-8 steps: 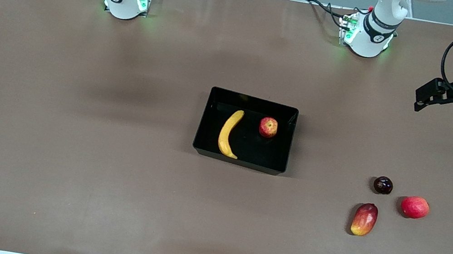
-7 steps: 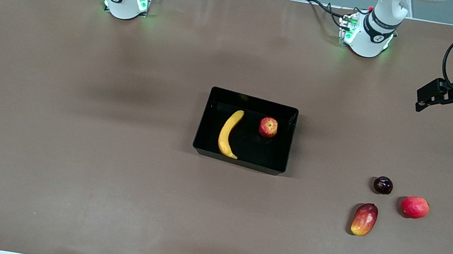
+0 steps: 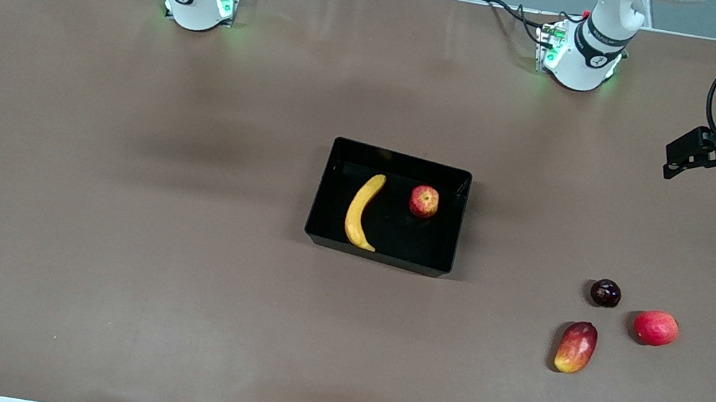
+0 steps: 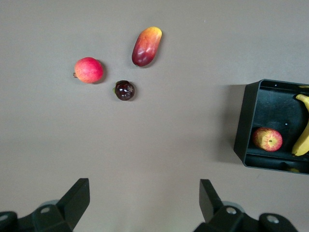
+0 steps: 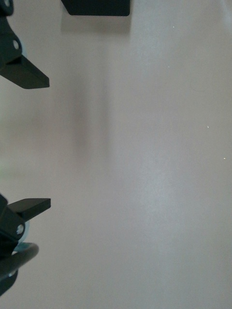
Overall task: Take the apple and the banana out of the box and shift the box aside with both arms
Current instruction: 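Move the left gripper from rest toward the black tray, then lower the left gripper into the tray and grasp the red apple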
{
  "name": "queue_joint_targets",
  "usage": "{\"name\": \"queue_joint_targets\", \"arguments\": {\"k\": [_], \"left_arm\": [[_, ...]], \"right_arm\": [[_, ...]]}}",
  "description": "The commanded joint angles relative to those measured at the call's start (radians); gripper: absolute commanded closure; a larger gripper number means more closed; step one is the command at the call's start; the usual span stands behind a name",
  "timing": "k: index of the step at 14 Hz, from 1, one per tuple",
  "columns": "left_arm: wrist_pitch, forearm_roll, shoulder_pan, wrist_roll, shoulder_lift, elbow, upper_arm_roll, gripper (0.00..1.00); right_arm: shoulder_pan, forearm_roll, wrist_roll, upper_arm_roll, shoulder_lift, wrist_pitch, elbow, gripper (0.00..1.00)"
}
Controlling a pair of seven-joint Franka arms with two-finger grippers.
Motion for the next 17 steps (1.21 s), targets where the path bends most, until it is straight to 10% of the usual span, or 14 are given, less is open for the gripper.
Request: {"name": "queue_joint_targets", "arguments": {"k": [1, 17], "left_arm": [[-0.012, 0.06, -0.008, 0.005, 0.035, 0.018, -0.012, 0.0], [0.339, 0.014, -0.103, -0.415, 0.282, -0.12, -0.338, 0.0]], "right_arm": [[-0.002, -0.009, 0.004, 0.002, -0.004, -0.006, 0.008, 0.0], [-0.002, -0.007, -0.008, 0.0, 0.012, -0.002, 0.01, 0.0]]}}
